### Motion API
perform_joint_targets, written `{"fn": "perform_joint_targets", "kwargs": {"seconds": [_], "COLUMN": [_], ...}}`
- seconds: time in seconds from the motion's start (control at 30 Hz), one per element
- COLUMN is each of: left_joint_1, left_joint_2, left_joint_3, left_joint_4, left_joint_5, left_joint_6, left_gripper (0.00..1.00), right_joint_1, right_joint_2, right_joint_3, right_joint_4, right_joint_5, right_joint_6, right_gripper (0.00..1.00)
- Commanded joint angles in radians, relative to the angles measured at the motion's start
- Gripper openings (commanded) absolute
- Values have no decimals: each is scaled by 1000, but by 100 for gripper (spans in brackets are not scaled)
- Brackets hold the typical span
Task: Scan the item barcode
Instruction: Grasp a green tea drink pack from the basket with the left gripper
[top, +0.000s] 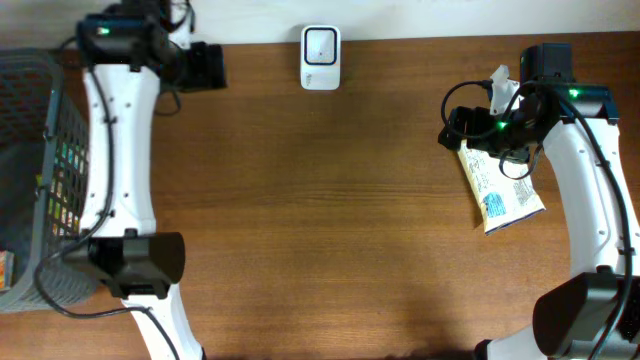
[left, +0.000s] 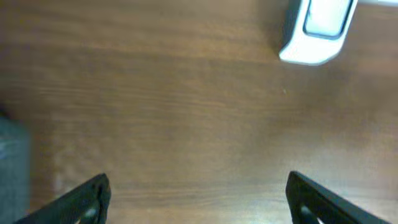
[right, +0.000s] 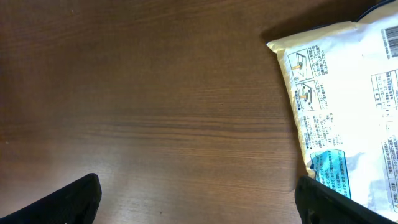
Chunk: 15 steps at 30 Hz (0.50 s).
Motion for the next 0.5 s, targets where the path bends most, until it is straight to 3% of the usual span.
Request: {"fn": "perform_joint_targets", "kwargs": {"seconds": [0.0, 0.07, 0.13, 0.17, 0.23, 0.47], "left_joint_1": [138, 284, 396, 459, 543, 689], "left_joint_2": [-58, -85, -80, -77, -77, -76], "left_joint_3": [243, 288, 282, 259, 196, -178], "left_joint_4": [-109, -173, -226, -234, -234, -135], "left_joint_5": [-180, -293, -291, -274, -254, -262], "left_joint_6": [-127, -237, -285, -293, -312, -316], "left_gripper": [87, 86, 84, 73, 73, 73], "right_joint_1": [2, 2, 2, 2, 2, 2], "right_joint_2": [-8, -8, -8, -8, -8, -8], "right_joint_3": [16, 16, 16, 16, 16, 16], "right_joint_4": [4, 4, 4, 4, 4, 3], "right_joint_5": [13, 13, 13, 13, 13, 13], "right_joint_6": [-8, -8, -8, -8, -8, -8], "right_gripper": [99, 99, 99, 99, 99, 99]}}
